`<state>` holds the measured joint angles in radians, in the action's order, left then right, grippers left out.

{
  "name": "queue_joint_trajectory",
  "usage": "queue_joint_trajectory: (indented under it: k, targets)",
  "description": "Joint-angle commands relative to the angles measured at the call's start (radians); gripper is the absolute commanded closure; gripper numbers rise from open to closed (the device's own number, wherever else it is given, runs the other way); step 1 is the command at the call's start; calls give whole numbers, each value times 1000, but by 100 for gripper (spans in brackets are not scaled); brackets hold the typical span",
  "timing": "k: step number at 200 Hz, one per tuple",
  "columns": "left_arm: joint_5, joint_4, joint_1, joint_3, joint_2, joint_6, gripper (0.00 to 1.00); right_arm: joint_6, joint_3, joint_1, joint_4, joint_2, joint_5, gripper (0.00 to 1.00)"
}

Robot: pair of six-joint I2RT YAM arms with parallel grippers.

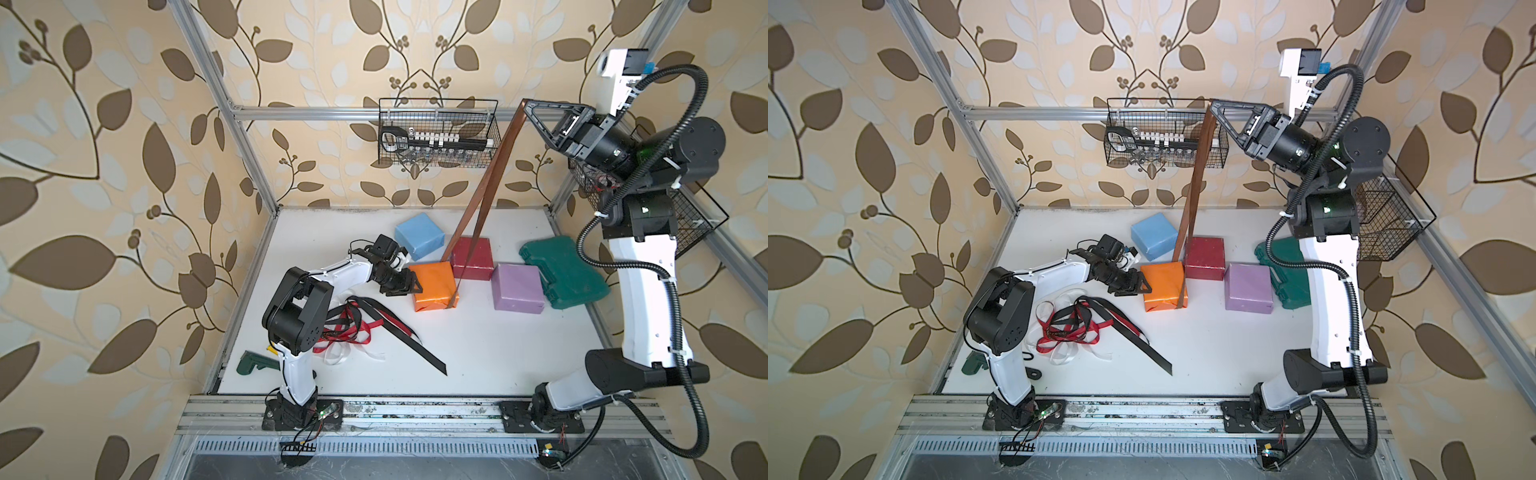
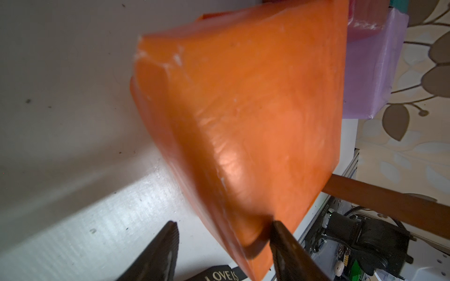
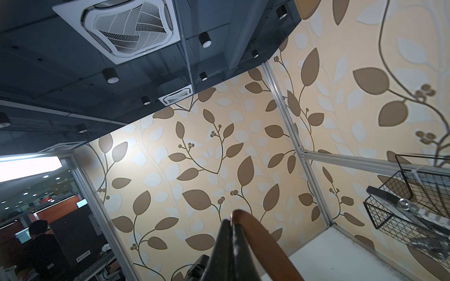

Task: Untie the ribbon bows on the gift boxes
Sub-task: Pull the ribbon from the gift box.

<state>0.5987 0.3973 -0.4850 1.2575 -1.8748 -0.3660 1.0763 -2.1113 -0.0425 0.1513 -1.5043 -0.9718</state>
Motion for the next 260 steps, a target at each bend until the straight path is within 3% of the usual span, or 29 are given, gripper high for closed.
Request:
queue_joint_trajectory:
  k: [1,20,24,27,32,65,103,125,151,187,241,260]
  targets:
    - [-9,37,-7,30,21,29,38,-31,122,15,37,35,18,100]
    - [-54,76,-7,60,80,58,28,-25,224,15,63,60,10,100]
    - [-68,81,-7,65,97,63,22,-22,244,15,72,64,8,100]
    - [-80,84,-7,70,104,68,4,-21,256,15,76,67,7,100]
    - [-98,86,-7,77,126,75,1,-21,275,15,81,71,6,100]
    - [-141,3,-7,87,268,81,1,-49,366,15,70,91,7,100]
    - [18,-204,-15,96,347,31,1,-62,456,5,63,88,5,100]
    - [-19,-298,-62,134,364,71,1,-73,485,-25,61,92,15,100]
    - [-86,-438,-122,163,342,149,1,-93,492,-64,47,93,31,100]
    - [-44,-671,-144,175,272,163,1,-105,493,-87,28,88,33,100]
    - [-175,-794,-153,287,120,174,1,-75,516,-103,65,105,28,100]
    - [-112,-829,-152,370,43,133,1,-75,517,-105,64,119,28,100]
